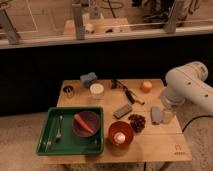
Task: Place sponge in purple bowl
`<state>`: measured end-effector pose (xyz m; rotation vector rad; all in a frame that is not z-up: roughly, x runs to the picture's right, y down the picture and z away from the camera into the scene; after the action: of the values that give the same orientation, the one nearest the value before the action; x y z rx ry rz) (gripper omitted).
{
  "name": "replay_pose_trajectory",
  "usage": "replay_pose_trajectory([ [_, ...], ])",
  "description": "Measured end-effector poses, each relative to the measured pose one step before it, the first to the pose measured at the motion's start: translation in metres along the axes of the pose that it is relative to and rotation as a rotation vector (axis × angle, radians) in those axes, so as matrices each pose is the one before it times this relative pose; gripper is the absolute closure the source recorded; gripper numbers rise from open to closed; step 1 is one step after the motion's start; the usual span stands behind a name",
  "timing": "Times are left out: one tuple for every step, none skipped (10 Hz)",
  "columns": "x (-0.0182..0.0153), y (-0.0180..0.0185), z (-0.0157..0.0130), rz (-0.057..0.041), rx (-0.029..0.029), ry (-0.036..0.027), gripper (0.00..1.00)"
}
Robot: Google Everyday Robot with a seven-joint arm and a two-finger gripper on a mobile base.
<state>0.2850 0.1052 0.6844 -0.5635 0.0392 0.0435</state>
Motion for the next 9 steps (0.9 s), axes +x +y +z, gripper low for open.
replay_pose_trajectory([
  [-0.00344, -0.00313, 0.00082, -0.02323, 0.01189, -0.01005, 0.2],
  [-0.00895, -0.00971, 0.00257, -0.05349, 0.02193, -0.01756, 0.2],
  [-0.02032, -0.01581, 0.00401, -0.07105, 0.02674, -0.03867, 0.2],
  [-0.02101, -0.01484, 0.00361, -0.06274, 0.02761, -0.03319, 0.2],
  [-0.01565, -0.01172, 0.00301, -0.04463, 0.02096, -0.02048, 0.2],
  [-0.02438, -0.01792, 0.00516, -0.0642, 0.02975, -0.03462, 0.2],
  [-0.02118, -0.01598, 0.00553, -0.05245, 0.02276, -0.03148, 0.2],
  [0.00036, -0.00073, 0.00016, -0.00327, 0.00197, 0.00121, 0.2],
  [0.00325, 0.00061, -0.0006, 0.00072, 0.00165, 0.00744, 0.2],
])
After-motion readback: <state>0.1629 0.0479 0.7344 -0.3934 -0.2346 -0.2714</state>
